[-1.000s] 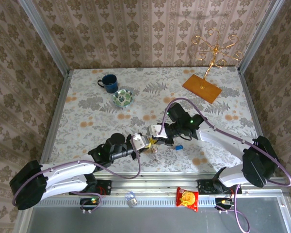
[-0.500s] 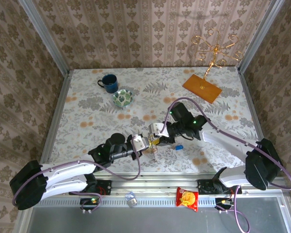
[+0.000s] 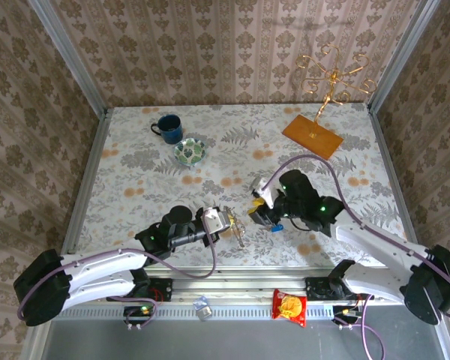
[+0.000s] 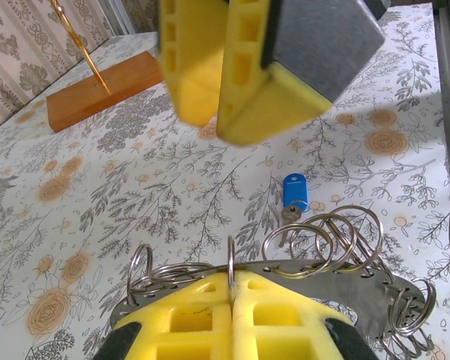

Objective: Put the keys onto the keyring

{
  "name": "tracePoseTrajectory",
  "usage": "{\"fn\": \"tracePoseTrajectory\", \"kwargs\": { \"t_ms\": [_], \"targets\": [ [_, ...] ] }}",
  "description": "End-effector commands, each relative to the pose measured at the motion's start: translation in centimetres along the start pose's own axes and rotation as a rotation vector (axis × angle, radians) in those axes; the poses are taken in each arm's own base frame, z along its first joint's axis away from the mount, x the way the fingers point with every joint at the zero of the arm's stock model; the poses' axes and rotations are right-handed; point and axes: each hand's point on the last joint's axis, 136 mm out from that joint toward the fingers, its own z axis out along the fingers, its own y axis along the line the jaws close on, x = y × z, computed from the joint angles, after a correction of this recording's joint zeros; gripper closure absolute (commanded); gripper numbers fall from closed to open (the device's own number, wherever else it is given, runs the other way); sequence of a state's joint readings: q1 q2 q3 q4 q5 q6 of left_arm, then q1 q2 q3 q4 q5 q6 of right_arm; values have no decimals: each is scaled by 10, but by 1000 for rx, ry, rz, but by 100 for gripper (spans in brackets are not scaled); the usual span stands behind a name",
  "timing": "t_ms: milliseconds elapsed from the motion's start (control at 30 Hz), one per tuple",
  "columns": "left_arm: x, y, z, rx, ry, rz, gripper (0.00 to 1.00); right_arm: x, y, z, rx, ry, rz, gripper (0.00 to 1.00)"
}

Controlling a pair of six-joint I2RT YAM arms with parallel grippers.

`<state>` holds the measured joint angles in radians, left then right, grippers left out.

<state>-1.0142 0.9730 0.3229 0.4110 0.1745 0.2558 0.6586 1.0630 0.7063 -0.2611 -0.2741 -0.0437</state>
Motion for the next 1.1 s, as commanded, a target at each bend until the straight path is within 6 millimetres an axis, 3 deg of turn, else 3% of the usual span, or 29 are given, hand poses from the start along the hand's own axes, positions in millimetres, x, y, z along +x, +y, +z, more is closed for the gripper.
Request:
{"fn": "tracePoseTrajectory", "kwargs": {
  "t_ms": [0,133,300,500,833,1067],
  "targets": [
    [-22,7,-2,-26,-51,4,100,58,-42,-17,313,143,493,63],
    [-22,8,-1,-26,-43,-4,100,101,-33,-27,340,300,622,62],
    [-21,7,1,-20,-33,-6,100,126,-28,-21,324,421,615,61],
    [-22,8,2,-19,-26,-4,100,130,-22,3,301,496,688,58],
    [-21,7,3,-12,-20,-4,100,119,-38,27,381,495,666,65],
    [-20,6,3,-10,-16,-4,100,129,-42,39,405,548,658,72]
  ]
}}
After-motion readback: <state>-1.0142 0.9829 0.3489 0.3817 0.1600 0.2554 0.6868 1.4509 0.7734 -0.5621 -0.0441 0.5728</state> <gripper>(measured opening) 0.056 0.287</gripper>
